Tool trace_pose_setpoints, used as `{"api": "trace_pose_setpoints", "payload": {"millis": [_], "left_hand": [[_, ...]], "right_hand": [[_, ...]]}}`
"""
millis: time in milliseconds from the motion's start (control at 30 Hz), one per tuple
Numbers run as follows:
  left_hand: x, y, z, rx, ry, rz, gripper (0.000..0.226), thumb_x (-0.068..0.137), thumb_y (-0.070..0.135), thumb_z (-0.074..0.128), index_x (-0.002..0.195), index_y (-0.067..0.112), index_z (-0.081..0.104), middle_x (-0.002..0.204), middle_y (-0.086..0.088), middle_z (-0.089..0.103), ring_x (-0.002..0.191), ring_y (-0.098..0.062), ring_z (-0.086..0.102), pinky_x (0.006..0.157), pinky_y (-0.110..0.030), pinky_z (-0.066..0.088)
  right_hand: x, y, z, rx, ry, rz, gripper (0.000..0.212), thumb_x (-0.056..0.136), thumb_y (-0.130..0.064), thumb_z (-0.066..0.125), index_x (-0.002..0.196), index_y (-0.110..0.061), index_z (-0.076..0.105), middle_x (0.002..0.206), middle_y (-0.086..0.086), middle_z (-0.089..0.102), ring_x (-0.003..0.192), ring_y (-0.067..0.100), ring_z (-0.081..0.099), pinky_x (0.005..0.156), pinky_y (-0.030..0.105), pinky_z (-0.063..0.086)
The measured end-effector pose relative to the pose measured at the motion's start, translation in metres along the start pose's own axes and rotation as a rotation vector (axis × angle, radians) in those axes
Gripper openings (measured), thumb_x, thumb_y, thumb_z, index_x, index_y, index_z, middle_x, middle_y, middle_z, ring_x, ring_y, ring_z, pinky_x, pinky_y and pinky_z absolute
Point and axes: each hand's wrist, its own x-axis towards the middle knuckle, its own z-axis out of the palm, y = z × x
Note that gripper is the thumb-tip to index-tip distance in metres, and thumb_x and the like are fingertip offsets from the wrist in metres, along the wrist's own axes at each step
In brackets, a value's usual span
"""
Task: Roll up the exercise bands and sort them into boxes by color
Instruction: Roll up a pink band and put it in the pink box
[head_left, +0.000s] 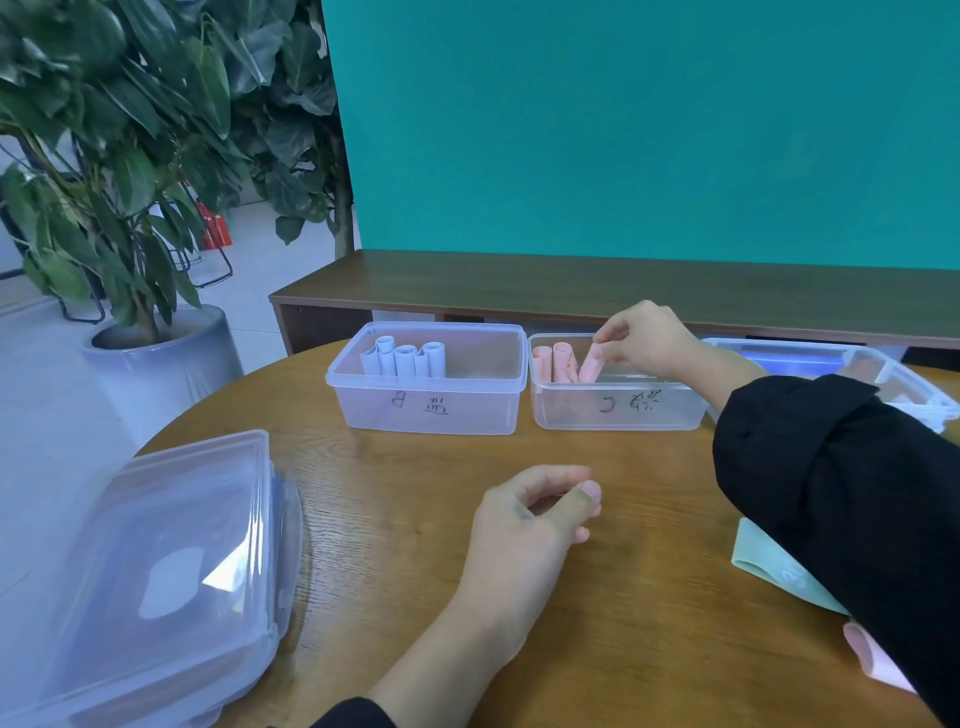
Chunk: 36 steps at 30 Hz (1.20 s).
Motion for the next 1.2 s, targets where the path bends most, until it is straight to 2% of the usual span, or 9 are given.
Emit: {"api": "trace_pose_setpoints", "payload": {"millis": [100, 267, 567, 800, 900, 1000, 1200], "left_hand": [[0.0000, 0.0001, -0.0003, 0.017, -0.006, -0.009, 0.012, 0.092, 0.019, 0.074, 0.104, 0.019, 0.078, 0.091, 0.000, 0.078, 0.092, -0.016, 0.072, 0.081, -0.026, 0.056], [-0.0013, 0.0008, -0.0006, 0.037, -0.011, -0.018, 0.012, 0.092, 0.022, 0.074, 0.103, 0.022, 0.078, 0.090, 0.000, 0.078, 0.080, -0.008, 0.068, 0.084, -0.027, 0.056], [-0.0023, 0.0025, -0.0008, 0.049, -0.018, -0.017, 0.011, 0.092, 0.023, 0.073, 0.102, 0.023, 0.078, 0.090, 0.000, 0.078, 0.079, -0.008, 0.067, 0.081, -0.024, 0.055], [-0.0035, 0.0034, -0.0008, 0.058, -0.024, -0.016, 0.010, 0.092, 0.022, 0.074, 0.100, 0.024, 0.079, 0.089, 0.000, 0.078, 0.075, -0.007, 0.064, 0.081, -0.024, 0.054], [-0.0042, 0.0045, -0.0001, 0.060, -0.027, -0.014, 0.011, 0.086, 0.029, 0.076, 0.097, 0.027, 0.080, 0.089, 0.000, 0.077, 0.073, -0.007, 0.064, 0.081, -0.024, 0.053], [-0.0037, 0.0046, -0.0001, 0.058, -0.027, -0.014, 0.022, 0.076, 0.039, 0.073, 0.094, 0.030, 0.080, 0.089, 0.000, 0.077, 0.073, -0.006, 0.064, 0.081, -0.025, 0.053], [-0.0030, 0.0029, -0.0007, 0.057, -0.023, -0.014, 0.009, 0.087, 0.028, 0.076, 0.094, 0.029, 0.081, 0.089, 0.000, 0.077, 0.074, -0.005, 0.064, 0.076, -0.021, 0.052]], "right_hand": [[0.0040, 0.0000, 0.0021, 0.001, 0.020, -0.012, 0.019, 0.093, -0.020, 0.072, 0.110, -0.013, 0.076, 0.113, 0.006, 0.072, 0.101, 0.021, 0.064, 0.086, 0.030, 0.048], [0.0056, -0.0032, 0.0040, -0.014, 0.022, -0.020, 0.021, 0.095, -0.020, 0.070, 0.115, -0.014, 0.074, 0.115, 0.007, 0.071, 0.104, 0.022, 0.065, 0.093, 0.034, 0.052], [0.0019, -0.0013, -0.0007, -0.013, 0.071, 0.002, 0.020, 0.093, -0.022, 0.071, 0.110, -0.012, 0.074, 0.108, 0.006, 0.070, 0.097, 0.020, 0.063, 0.082, 0.029, 0.047], [0.0008, 0.0000, -0.0012, -0.048, 0.070, 0.003, 0.021, 0.093, -0.019, 0.069, 0.111, -0.010, 0.073, 0.106, 0.006, 0.069, 0.094, 0.020, 0.062, 0.081, 0.029, 0.048], [0.0005, 0.0009, -0.0005, -0.050, 0.064, 0.006, 0.019, 0.092, -0.018, 0.069, 0.109, -0.011, 0.074, 0.103, 0.006, 0.069, 0.093, 0.021, 0.062, 0.080, 0.030, 0.048], [0.0001, 0.0016, 0.0013, -0.048, 0.047, 0.015, 0.020, 0.091, -0.017, 0.068, 0.109, -0.010, 0.074, 0.102, 0.005, 0.069, 0.096, 0.023, 0.063, 0.081, 0.031, 0.050], [0.0013, 0.0015, 0.0017, -0.032, 0.045, 0.023, 0.020, 0.092, -0.019, 0.070, 0.110, -0.010, 0.074, 0.104, 0.006, 0.070, 0.095, 0.022, 0.063, 0.081, 0.029, 0.048]]}}
